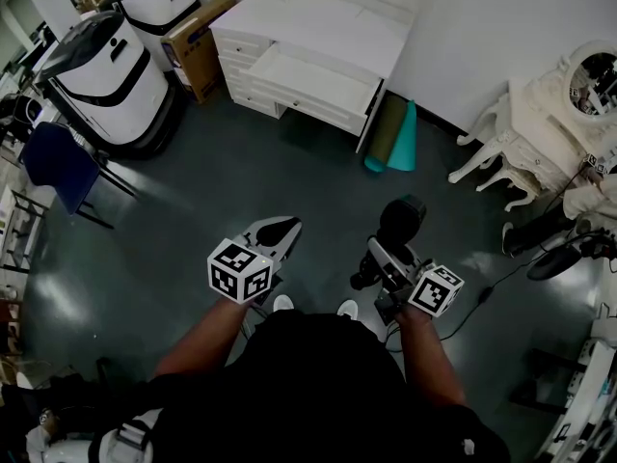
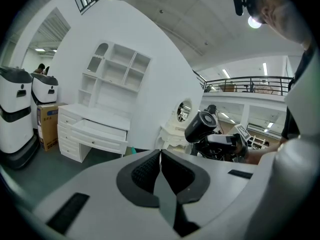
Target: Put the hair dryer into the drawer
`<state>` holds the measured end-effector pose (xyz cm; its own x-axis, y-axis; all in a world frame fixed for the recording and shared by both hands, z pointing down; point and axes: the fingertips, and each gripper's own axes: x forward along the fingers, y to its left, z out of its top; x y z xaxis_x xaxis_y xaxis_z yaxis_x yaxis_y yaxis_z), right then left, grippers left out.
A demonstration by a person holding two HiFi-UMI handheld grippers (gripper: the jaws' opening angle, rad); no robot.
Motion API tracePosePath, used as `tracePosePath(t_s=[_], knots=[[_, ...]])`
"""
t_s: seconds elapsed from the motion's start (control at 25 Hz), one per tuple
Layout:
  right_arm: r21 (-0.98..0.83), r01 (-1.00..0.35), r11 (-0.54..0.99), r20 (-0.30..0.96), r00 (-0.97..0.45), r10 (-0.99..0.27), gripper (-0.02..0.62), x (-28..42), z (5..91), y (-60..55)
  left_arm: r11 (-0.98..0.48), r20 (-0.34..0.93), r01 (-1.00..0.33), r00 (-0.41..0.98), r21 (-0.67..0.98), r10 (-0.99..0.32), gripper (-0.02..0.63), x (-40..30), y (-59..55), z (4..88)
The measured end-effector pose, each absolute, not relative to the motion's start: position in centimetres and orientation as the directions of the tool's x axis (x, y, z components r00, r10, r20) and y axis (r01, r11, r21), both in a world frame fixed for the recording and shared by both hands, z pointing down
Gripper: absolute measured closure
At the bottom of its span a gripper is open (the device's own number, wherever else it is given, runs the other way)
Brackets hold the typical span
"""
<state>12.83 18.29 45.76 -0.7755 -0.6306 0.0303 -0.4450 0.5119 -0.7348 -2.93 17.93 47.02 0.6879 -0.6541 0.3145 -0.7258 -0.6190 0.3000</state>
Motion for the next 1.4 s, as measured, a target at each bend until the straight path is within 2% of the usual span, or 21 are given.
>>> tracePosePath(t_s=[0.76, 1.4], knots=[[-0.741, -0.475, 0.475, 0.055, -0.748, -0.662, 0.356, 5.8, 46.8, 19.4, -0.665, 0.335, -0.687, 0.725, 0.291, -0.602, 0.588, -9.7, 19.1, 47.9], [-0.743, -0.472, 0.475, 0.071, -0.761, -0.645, 0.356, 2.9, 47.4, 15.2, -0.612, 0.343, -0.72, 0.694, 0.328, -0.633, 0.588, -13.2, 16.2, 49.6]])
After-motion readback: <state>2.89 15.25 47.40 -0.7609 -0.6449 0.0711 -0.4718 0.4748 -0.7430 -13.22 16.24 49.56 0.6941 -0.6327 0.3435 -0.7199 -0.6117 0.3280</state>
